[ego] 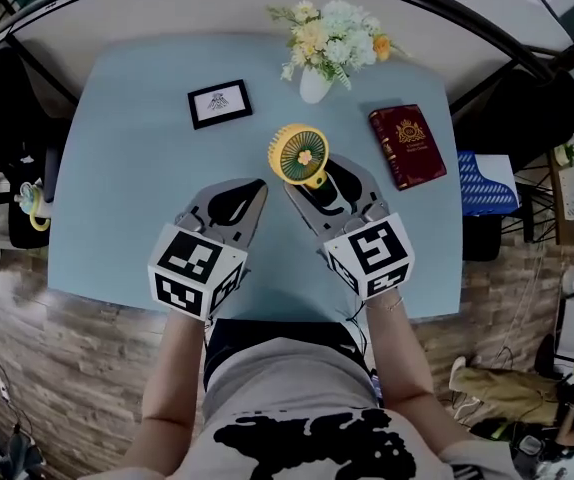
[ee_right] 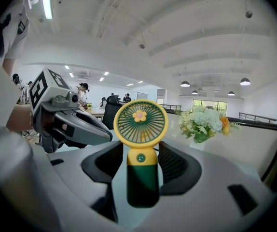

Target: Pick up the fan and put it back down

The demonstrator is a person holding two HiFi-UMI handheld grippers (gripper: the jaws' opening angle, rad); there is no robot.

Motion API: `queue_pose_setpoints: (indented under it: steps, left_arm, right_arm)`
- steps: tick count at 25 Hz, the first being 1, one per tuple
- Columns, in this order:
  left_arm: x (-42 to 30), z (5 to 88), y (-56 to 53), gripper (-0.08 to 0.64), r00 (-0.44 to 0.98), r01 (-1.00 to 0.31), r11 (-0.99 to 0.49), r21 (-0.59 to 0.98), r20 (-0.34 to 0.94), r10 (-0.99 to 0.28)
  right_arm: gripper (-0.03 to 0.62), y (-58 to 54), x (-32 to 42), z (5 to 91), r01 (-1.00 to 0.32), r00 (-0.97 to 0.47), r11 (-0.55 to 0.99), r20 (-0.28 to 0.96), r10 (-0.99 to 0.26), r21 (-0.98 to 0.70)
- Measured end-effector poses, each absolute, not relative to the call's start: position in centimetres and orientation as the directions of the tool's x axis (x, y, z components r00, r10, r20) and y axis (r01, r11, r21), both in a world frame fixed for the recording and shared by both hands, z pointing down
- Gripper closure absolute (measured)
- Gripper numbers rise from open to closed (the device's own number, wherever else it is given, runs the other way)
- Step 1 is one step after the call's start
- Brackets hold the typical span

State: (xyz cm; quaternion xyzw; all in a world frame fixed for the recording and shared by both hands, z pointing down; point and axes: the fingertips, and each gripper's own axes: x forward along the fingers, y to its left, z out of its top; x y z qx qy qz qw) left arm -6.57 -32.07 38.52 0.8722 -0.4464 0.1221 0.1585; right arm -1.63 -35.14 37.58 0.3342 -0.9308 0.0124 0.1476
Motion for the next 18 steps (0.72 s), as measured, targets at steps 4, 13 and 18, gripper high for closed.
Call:
queue_pose_setpoints:
  steps: [4, 13, 18]
  left_arm:
    - [-6.3, 37.2, -32.0, 0.549, 0.572, -0.816, -0.560, 0.144, 0.338, -0.747]
    - [-4.5, 34.3, -31.7, 0.549, 0.601, -0.793, -0.602, 0.097, 0.289, -0.745]
    - [-3.5, 33.2, -32.0, 0.549, 0.614, -0.783, -0.618, 0.079, 0.260, -0.745]
  right_arm:
    - [0.357, -34.7, -1.2, 36.3, -0.637, -0.737, 0.768, 0.244, -0.630, 0.059]
    - [0.357, -33.8, 0.4, 32.6, -0.664, -0.731, 0.744, 0.146, -0.666, 0.073]
    - [0.357, -33.7, 1.5, 30.8, -0.681, -0.720, 0.727, 0.105, -0.686, 0.081]
